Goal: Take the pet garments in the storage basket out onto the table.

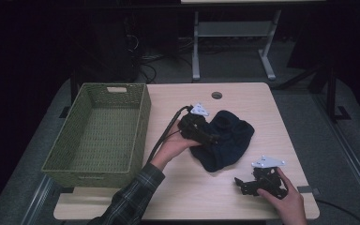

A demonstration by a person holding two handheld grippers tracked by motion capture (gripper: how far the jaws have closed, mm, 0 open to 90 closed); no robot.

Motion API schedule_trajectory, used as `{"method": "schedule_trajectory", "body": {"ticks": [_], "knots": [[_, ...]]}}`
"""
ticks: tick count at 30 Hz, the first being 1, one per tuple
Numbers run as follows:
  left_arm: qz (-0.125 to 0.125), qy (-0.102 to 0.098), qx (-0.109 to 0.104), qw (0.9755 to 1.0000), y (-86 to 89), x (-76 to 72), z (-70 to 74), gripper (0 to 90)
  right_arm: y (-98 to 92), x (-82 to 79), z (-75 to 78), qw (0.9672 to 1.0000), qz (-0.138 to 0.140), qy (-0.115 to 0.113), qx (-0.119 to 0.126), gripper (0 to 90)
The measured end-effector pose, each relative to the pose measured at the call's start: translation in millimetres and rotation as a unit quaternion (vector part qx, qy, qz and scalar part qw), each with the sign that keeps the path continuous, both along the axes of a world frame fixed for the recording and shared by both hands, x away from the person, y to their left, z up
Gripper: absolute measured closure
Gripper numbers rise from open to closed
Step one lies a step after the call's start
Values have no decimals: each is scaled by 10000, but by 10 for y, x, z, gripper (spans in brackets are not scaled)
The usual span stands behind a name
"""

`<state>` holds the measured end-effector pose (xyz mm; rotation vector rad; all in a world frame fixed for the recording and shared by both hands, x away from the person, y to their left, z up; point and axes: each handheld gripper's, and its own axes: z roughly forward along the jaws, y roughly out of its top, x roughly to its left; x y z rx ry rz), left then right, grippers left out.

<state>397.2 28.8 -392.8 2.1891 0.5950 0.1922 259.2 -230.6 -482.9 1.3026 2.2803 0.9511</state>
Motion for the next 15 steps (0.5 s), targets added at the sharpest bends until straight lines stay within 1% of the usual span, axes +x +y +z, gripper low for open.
{"method": "schedule_trajectory", "body": {"ticks": [2, 5, 7, 9, 10, 15], "knots": [[48, -3, -51, 10000, 52, -49, 3, 138, 1, 0, 0, 10000, -1, 3, 4, 5], [47, -66, -44, 10000, 132, -130, 28, 138, 0, 0, 1, 10000, 0, 3, 3, 5], [65, -63, -77, 9999, 182, -197, 27, 138, -1, 0, 0, 10000, 5, -4, -2, 5], [68, -69, -69, 9999, 246, -258, 5, 139, 0, 0, 0, 10000, 4, -3, -1, 5], [90, -60, -106, 9999, 286, -298, -18, 142, -1, 0, 0, 10000, 6, -4, -2, 5], [119, -76, -91, 9999, 405, -446, -114, 142, -3, -1, 0, 10000, 18, -6, -2, 5]]}}
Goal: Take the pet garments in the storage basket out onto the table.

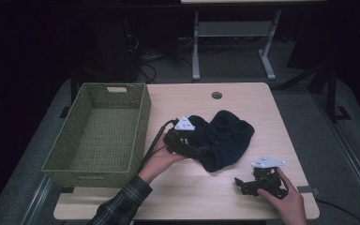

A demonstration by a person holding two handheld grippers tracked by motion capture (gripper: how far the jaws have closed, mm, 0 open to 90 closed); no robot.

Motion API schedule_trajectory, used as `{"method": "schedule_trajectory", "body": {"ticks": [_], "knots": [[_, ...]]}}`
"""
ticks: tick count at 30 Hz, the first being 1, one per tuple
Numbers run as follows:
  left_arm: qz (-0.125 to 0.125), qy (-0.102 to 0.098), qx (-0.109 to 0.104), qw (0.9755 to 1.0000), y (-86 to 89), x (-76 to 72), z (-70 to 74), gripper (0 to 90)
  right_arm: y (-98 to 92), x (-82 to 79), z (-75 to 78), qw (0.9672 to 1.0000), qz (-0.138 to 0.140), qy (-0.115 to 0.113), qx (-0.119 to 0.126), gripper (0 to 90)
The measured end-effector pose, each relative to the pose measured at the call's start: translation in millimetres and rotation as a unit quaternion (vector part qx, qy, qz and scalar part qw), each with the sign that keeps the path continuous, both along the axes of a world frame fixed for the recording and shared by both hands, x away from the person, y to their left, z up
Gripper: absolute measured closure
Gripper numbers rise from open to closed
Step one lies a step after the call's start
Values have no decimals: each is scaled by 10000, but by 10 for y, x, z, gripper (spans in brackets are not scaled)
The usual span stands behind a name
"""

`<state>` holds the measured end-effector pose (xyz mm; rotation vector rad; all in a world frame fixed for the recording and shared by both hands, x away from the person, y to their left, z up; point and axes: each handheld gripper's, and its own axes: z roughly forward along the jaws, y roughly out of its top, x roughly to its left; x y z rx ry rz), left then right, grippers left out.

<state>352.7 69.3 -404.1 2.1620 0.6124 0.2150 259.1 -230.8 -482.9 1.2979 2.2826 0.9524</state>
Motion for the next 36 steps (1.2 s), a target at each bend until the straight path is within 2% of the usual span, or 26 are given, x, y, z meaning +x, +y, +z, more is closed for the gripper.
{"method": "schedule_trajectory", "body": {"ticks": [4, 6, 12, 21, 27, 30, 36], "knots": [[-21, -34, 98, 9999, 81, -115, -95, 141, -1, -1, 0, 10000, 5, -4, -1, 5], [-33, 11, 157, 9999, 123, -150, -162, 141, -1, -1, -1, 10000, 5, -5, 1, 5], [102, 114, 254, 9996, 214, -250, -307, 141, -1, -1, 0, 10000, 6, 0, 4, 5], [230, 87, 495, 9985, 328, -432, -510, 140, -2, 0, -1, 10000, 12, -5, 2, 5], [215, 146, 674, 9974, 355, -450, -614, 140, -2, -1, -1, 10000, 10, -4, 4, 5], [142, 115, 852, 9962, 339, -460, -676, 138, -2, -1, 0, 10000, 10, -3, 2, 5], [31, 3, 564, 9984, 391, -479, -743, 128, -2, -1, 0, 10000, 12, -3, 1, 5]]}}
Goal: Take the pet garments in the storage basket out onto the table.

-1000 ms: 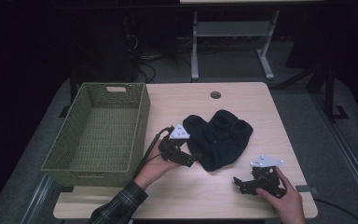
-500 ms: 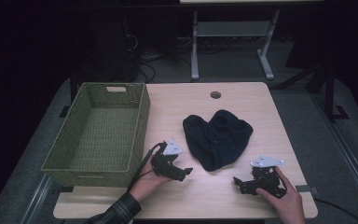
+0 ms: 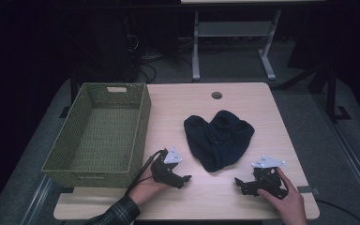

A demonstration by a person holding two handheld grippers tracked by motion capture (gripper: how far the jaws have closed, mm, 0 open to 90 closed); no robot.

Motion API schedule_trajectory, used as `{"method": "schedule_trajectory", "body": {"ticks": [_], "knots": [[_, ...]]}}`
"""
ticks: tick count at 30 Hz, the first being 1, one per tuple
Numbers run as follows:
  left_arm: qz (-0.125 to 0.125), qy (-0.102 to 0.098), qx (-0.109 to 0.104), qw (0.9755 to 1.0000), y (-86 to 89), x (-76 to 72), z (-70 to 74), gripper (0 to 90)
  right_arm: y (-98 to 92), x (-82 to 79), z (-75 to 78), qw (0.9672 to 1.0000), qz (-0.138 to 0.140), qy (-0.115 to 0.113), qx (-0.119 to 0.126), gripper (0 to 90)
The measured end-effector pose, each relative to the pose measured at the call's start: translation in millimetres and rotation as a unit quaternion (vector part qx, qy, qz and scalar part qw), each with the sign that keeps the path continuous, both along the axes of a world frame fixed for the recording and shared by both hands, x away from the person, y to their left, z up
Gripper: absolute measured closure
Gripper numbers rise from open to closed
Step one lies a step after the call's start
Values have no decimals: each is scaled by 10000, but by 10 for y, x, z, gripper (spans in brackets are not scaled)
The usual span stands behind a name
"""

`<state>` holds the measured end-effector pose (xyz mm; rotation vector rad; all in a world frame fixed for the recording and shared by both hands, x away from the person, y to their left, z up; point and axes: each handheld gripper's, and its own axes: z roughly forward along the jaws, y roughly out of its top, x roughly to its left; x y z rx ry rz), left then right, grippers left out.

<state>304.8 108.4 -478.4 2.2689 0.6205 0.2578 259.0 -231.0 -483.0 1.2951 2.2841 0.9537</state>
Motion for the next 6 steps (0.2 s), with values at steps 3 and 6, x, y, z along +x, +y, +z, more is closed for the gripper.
{"method": "schedule_trajectory", "body": {"ticks": [3, 6], "knots": [[6, -2, 9, 10000, 3, -3, 1, 128, 0, 0, 0, 10000, -1, 0, 0, 5], [32, 0, 4, 10000, 3, -8, 0, 128, -1, -1, 0, 10000, 2, 0, 0, 5]]}}
